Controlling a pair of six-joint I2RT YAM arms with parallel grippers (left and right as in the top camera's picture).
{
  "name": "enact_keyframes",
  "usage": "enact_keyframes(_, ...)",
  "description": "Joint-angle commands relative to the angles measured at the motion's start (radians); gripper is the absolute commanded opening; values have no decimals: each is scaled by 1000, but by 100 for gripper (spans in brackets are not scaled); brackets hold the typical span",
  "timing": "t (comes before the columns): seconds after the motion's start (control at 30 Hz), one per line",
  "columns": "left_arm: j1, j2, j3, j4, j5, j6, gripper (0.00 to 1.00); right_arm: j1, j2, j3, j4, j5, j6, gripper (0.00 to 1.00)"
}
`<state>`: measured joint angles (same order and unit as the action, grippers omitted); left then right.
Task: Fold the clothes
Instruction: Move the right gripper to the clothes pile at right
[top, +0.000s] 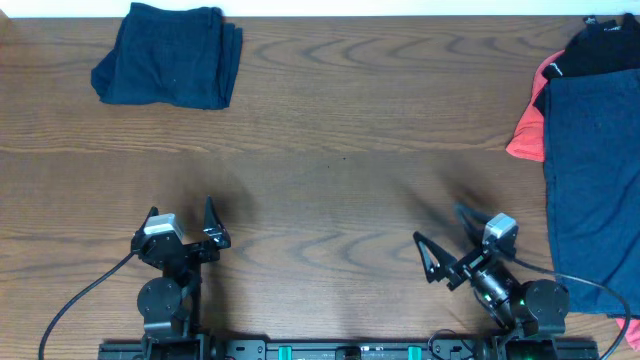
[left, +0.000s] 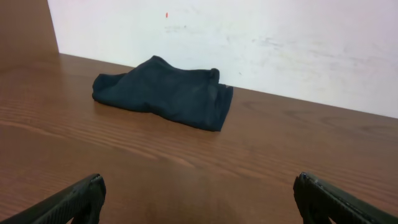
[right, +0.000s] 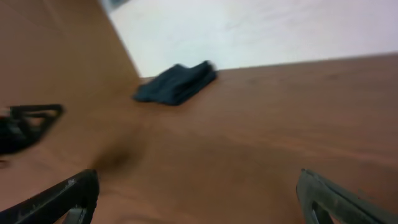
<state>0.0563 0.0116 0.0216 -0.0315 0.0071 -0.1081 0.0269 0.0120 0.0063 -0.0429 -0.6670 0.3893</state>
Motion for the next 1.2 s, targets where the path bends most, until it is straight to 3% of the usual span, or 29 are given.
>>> enact_keyframes(0.0,3,-8,-18,-39,-38,-9,98,-7,-6,-1,-14,-110,122,99)
enact_keyframes(0.2,3,-8,-18,-39,-38,-9,98,-7,-6,-1,10,-144,197,99)
enact_keyframes(0.37,3,-8,-18,-39,-38,-9,98,-7,-6,8,174,-179,201,99)
enact_keyframes(0.67,3,-8,-18,-39,-38,-9,98,-7,50,180,184,-72,138,99)
enact_keyframes(0.93,3,-8,-18,-39,-38,-9,98,-7,412,483,71,30,-55,99)
enact_keyframes(1.17,3,-8,-18,-39,-38,-9,98,-9,904,904,-237,277,-169,99)
